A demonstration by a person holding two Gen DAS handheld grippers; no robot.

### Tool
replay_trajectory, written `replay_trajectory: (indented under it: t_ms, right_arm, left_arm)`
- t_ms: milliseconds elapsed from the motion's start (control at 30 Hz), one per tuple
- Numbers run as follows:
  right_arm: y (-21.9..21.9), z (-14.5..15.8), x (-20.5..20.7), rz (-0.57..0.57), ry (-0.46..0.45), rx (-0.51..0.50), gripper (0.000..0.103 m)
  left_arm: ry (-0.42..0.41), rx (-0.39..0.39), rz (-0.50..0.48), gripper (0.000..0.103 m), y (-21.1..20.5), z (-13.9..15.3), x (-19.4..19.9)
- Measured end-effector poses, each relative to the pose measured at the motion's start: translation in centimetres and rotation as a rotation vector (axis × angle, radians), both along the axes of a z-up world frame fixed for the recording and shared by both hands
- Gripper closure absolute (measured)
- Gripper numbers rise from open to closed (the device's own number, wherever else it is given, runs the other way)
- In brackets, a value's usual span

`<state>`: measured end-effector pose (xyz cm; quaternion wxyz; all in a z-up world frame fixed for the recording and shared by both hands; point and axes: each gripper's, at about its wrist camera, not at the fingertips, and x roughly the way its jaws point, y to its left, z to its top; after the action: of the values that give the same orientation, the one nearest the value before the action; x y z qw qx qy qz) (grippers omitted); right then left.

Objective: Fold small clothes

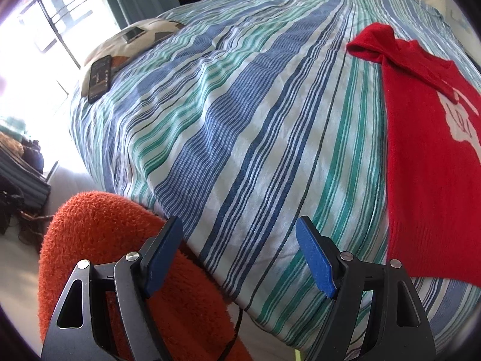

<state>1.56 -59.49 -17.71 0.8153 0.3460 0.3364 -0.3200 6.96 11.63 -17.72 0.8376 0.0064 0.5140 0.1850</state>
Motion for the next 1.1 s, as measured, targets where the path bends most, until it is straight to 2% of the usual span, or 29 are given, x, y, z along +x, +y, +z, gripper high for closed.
replay_trajectory:
  t_ms: [133,233,367,433,467,567,633,700,733,767,800,833,900,1000,1067,1100]
  right_arm:
    - [0.3,-0.7,1.0,0.047,0.049,-0.052,0.097]
    - [-0.3,-1.0,0.3,0.073,0.046,-0.056,0.097]
    - [-2.0,-0.4,-2.9,-0.009,-0.006,-0.017,0.094]
    - [-2.6,0.6,-4.3,-0.052,-0.029,-0.018,0.087]
    - [-2.5,1.4,-4.5,-0.044,-0.046,-0.029,0.087]
    - [-1.3,3.5,-3.1,0.092,-0.108,-0.055,0.087]
    - [-0.1,3.7,-1.3,0.208,-0.126,-0.026,0.084]
    - [0.9,2.2,0.3,0.268,-0.052,-0.008,0.078]
    - [1.2,0.8,0.8,0.266,0.034,-0.005,0.078]
    - [1.5,-0.2,0.8,0.249,0.072,-0.007,0.082]
    - [1.8,-0.5,-0.1,0.218,0.053,-0.019,0.083]
    - [2.1,-0.1,-1.3,0.180,0.041,-0.047,0.083]
    - [3.2,1.0,-2.7,0.130,0.054,-0.107,0.074]
    - [6.0,3.3,-5.2,0.193,0.010,-0.127,0.071]
    - [8.5,4.7,-6.1,0.251,-0.013,-0.155,0.067]
    - [10.0,5.3,-6.6,0.282,-0.025,-0.172,0.065]
  left_arm:
    - [0.019,0.004,0.009,0.023,0.2,-0.3,0.1]
    - [0.034,0.004,0.010,0.023,0.3,-0.5,0.2]
    - [0.034,0.006,0.004,0.023,0.2,-0.4,0.1]
    - [0.039,0.014,0.000,0.023,0.1,-0.6,0.2]
    - [0.040,0.019,-0.003,0.023,0.0,-0.6,0.3]
    - [0.032,0.028,-0.016,0.023,-0.4,-0.5,0.4]
    - [0.023,0.025,-0.028,0.023,-0.7,-0.4,0.4]
    - [0.022,0.030,-0.047,0.023,-0.9,0.2,0.4]
    - [0.022,0.033,-0.056,0.023,-1.1,0.7,0.4]
    - [0.016,0.032,-0.067,0.023,-1.2,1.6,0.4]
    - [-0.002,0.029,-0.084,0.023,-1.5,2.8,0.3]
    - [-0.034,0.025,-0.110,0.023,-1.9,4.5,0.4]
    - [-0.109,0.013,-0.186,0.021,-3.3,8.1,1.0]
    - [-0.229,-0.030,-0.395,0.007,-7.9,13.6,3.5]
    - [-0.231,-0.085,-0.582,0.005,-12.0,15.1,6.2]
    - [-0.189,-0.115,-0.692,0.005,-14.5,15.0,8.1]
